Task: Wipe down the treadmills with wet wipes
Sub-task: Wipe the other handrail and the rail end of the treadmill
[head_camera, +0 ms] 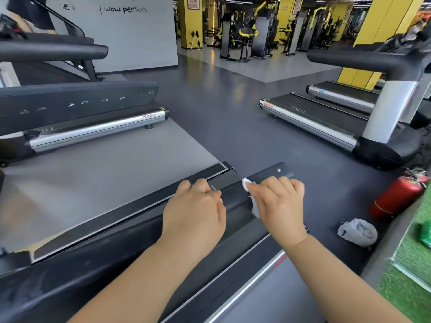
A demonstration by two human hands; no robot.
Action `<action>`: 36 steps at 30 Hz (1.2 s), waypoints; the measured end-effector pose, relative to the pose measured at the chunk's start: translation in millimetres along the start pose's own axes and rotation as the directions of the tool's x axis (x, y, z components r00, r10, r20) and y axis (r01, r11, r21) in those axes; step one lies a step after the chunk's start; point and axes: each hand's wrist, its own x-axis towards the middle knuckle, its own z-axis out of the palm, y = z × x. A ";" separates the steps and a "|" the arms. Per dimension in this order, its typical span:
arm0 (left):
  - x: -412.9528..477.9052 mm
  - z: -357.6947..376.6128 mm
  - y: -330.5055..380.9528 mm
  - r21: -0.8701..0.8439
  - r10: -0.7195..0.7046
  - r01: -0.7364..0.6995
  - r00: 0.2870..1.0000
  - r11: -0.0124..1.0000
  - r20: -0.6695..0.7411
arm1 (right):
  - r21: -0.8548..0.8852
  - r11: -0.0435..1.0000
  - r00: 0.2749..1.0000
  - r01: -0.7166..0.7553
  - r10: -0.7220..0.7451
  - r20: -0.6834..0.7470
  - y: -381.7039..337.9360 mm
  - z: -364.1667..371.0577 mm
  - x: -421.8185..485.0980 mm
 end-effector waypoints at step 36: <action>20.6 9.0 31.2 0.127 -0.165 0.144 0.972 0.981 0.170 | -0.010 0.997 0.984 0.080 -0.078 0.159 38.3 -4.9 18.6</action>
